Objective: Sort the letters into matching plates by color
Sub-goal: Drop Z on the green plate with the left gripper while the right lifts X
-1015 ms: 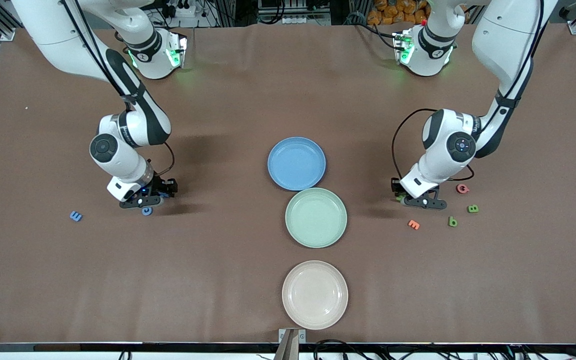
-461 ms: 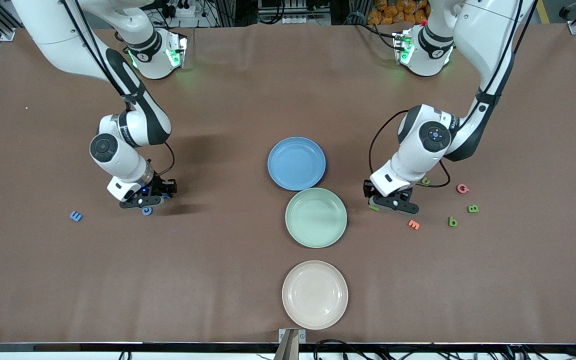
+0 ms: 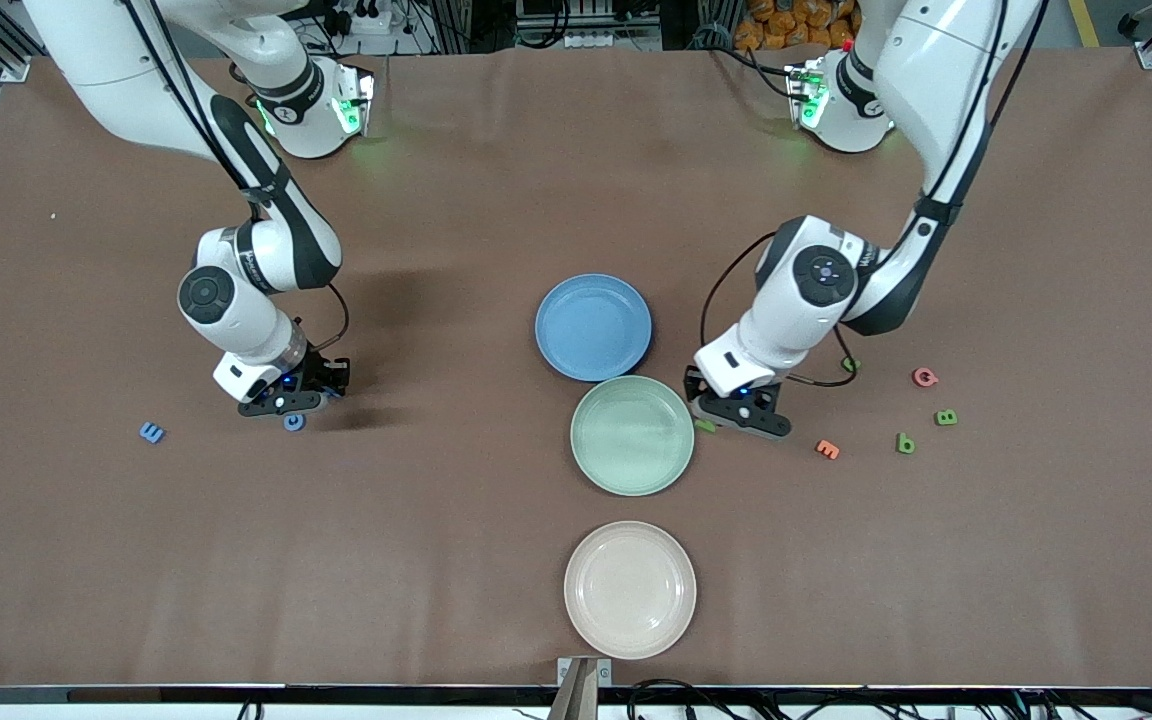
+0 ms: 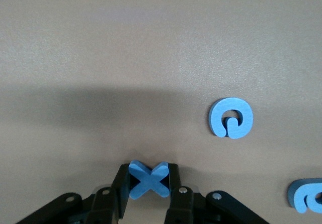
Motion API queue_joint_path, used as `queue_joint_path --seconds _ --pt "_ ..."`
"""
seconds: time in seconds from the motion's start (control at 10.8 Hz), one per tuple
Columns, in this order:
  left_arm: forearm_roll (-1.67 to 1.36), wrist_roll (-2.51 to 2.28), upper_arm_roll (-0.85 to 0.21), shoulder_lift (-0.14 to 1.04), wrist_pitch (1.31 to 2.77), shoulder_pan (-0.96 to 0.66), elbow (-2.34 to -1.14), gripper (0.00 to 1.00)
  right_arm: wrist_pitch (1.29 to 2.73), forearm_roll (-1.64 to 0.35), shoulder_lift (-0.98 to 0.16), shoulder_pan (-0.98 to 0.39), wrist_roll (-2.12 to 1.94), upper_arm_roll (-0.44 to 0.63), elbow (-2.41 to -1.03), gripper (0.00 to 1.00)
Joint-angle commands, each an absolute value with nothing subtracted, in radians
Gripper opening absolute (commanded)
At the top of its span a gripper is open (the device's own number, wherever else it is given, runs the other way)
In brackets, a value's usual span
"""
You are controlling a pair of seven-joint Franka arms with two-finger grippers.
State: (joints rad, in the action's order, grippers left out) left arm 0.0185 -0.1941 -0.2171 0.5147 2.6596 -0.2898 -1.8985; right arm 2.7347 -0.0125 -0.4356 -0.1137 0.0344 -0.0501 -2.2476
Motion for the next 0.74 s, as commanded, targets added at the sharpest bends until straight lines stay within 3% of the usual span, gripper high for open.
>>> queue_joint_path --seconds 0.0,0.37,0.46,0.55,0.65 --pt "0.003 -0.273 -0.207 0.593 2.651 -0.365 -1.818 0.00 2.752 0.005 -0.459 -0.107 0.035 -0.052 -2.252 0.32" --pt "0.005 -0.339 -0.203 0.637 2.651 -0.411 -1.792 0.00 2.734 -0.011 -0.431 -0.110 0.055 -0.055 -2.238 0.30" --pt "0.005 -0.369 -0.202 0.643 2.651 -0.417 -1.790 0.09 2.712 -0.011 -0.426 -0.117 0.096 -0.060 -2.223 0.30" --pt "0.005 -0.376 -0.201 0.643 2.651 -0.419 -1.790 0.38 2.683 -0.011 -0.425 -0.118 0.132 -0.075 -2.205 0.30" --pt "0.005 -0.377 -0.201 0.643 2.651 -0.417 -1.790 0.54 2.669 -0.011 -0.422 -0.126 0.159 -0.080 -2.192 0.30"
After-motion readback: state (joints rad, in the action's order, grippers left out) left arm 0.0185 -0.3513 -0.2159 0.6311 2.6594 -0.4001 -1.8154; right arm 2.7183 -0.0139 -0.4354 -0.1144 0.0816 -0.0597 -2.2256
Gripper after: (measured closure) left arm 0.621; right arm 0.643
